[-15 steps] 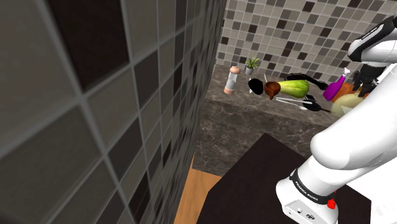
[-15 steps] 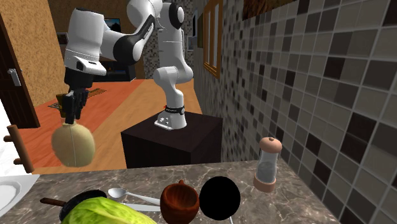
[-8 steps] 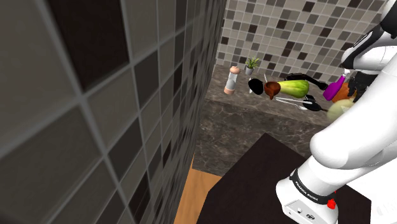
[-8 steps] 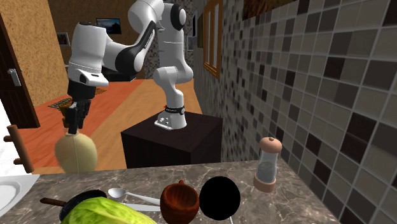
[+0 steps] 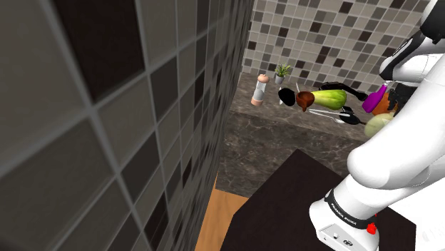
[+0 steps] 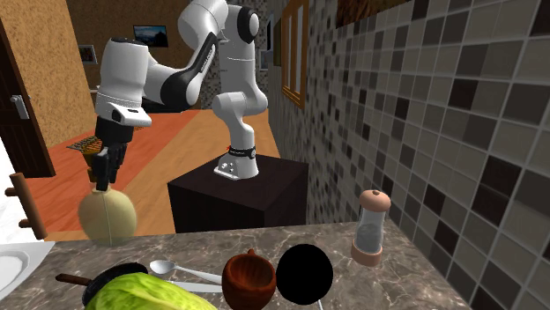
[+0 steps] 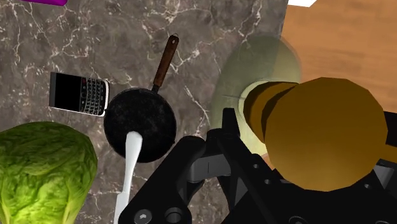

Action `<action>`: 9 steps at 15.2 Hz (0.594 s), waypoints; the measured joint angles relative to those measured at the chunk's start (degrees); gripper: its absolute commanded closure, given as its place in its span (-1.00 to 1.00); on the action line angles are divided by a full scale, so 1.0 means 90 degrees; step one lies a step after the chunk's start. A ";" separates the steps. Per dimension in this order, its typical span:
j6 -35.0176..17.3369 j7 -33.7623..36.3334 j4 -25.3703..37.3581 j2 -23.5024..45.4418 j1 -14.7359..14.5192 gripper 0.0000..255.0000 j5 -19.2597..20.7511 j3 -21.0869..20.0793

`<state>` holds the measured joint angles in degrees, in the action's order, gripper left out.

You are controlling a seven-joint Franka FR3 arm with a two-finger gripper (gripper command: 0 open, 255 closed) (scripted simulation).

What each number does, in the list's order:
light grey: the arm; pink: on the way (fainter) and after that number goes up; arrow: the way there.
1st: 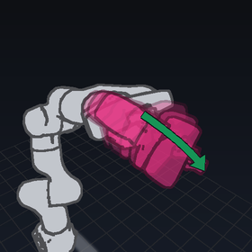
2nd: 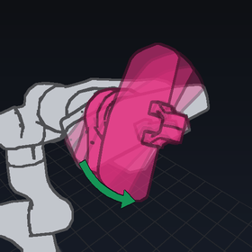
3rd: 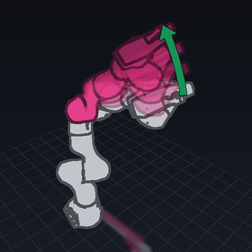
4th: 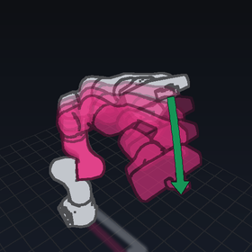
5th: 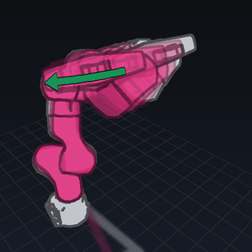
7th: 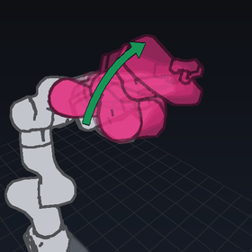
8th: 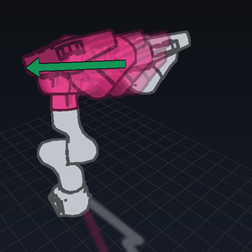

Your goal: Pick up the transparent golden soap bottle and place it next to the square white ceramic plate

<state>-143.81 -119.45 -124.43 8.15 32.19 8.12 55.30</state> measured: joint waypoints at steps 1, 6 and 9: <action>0.0000 0.0000 0.0000 0.0000 0.0000 1.00 -0.0001 0.0000; -0.0004 -0.0002 0.0001 0.0001 0.0001 -1.00 -0.0002 0.0000; 0.0098 0.0152 -0.0032 -0.0185 -0.0114 -1.00 0.0199 0.0073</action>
<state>-142.93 -118.08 -124.72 6.49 31.17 9.91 55.96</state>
